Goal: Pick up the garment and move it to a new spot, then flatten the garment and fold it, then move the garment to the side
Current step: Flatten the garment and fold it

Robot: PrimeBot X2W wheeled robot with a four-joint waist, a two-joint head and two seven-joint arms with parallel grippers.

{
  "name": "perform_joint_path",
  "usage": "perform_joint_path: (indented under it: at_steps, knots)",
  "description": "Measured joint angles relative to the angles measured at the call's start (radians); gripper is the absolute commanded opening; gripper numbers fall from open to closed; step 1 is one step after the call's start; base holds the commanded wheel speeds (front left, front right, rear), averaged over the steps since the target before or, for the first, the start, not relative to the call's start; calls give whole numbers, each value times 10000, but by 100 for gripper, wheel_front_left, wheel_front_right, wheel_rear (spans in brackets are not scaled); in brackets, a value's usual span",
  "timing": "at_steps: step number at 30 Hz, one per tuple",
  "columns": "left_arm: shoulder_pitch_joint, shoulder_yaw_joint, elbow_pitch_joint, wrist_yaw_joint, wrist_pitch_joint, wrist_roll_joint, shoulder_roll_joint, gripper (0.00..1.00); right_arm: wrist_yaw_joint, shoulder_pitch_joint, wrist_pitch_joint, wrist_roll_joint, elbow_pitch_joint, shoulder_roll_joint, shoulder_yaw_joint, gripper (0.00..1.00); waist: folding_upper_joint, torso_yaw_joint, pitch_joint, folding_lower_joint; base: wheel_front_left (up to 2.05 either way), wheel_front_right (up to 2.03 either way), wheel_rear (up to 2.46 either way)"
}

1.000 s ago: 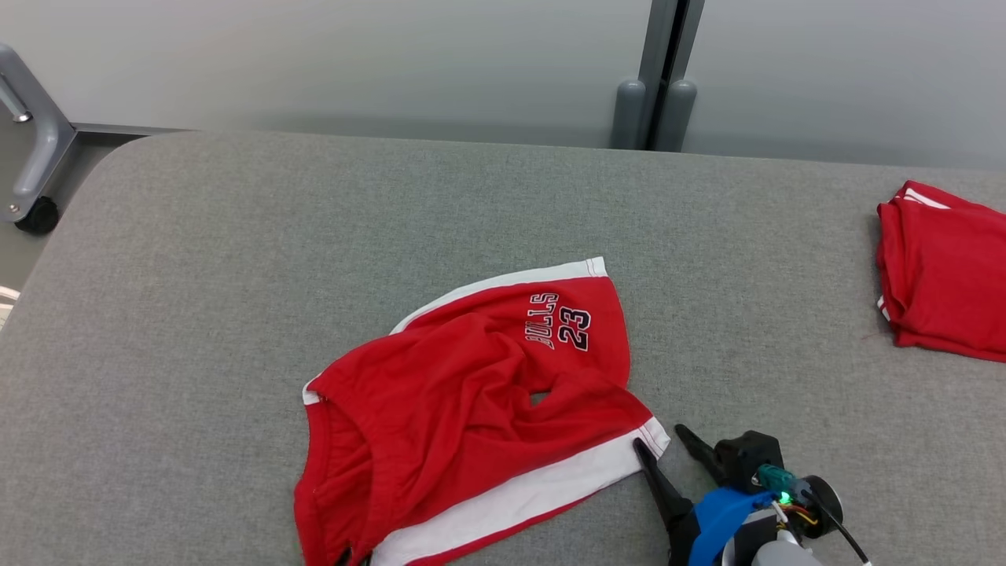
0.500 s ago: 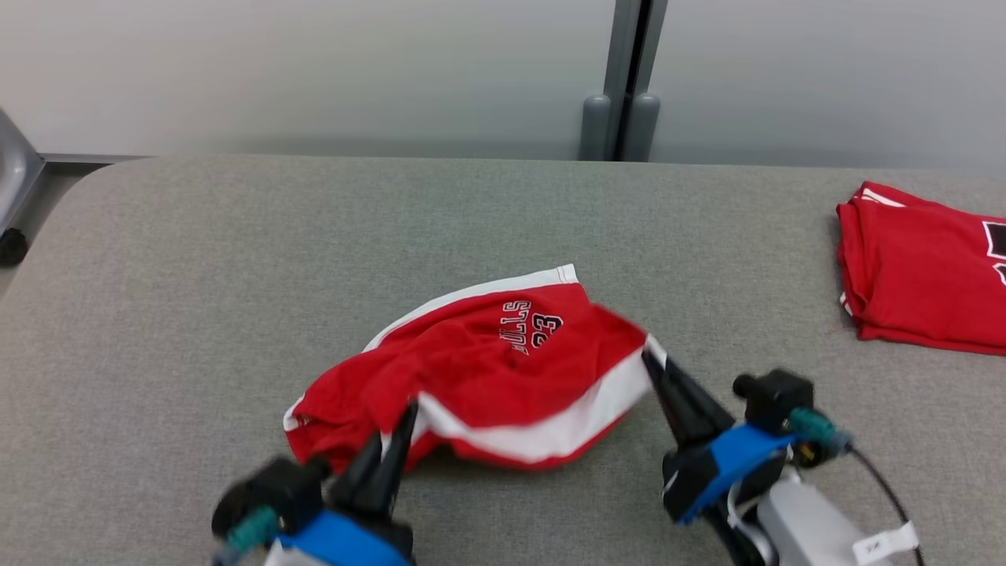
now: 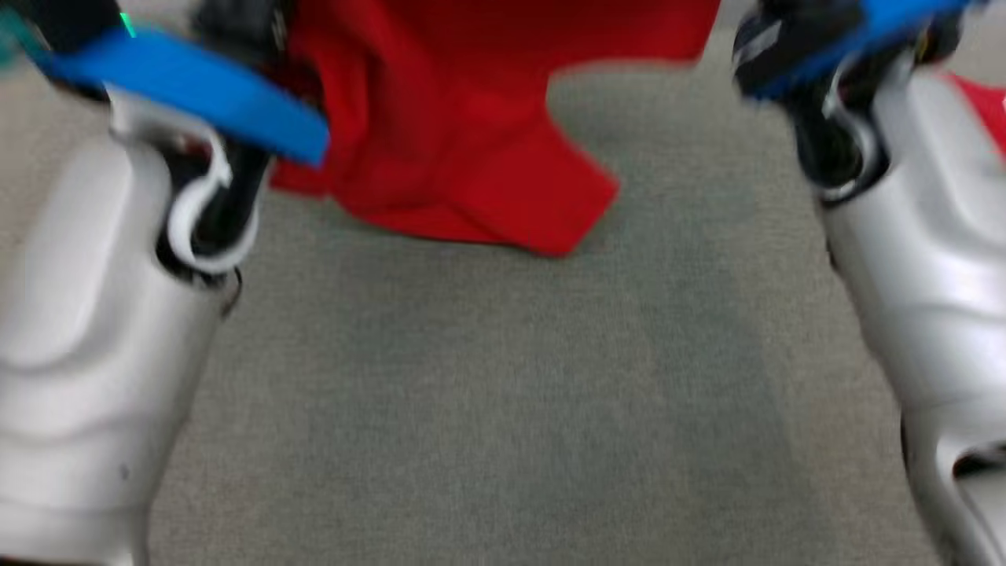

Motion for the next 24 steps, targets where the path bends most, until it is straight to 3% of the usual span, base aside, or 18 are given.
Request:
perform_joint_path:
  at_steps: [8,13,20,24]
  knots:
    - [-4244,-704,2173,0,-424,-654,104,0,0,-3918,-500,-414,1906,138,-270,0,0,-27,977,-2,0,0,0]
    - [-5599,-1356,3020,0,-974,-1208,151,0,2,-5170,-901,-336,2840,249,-328,0,0,-49,1279,-3,0,0,0]
    - [-4895,-2393,3638,0,-1695,-1981,366,0,2,-4495,-1195,-176,3386,334,518,0,0,-101,1317,-4,0,0,0]
    - [-2878,-3166,3724,0,-2295,-2293,558,0,2,-2621,-1360,370,3269,213,1174,0,0,-94,1118,-4,0,0,0]
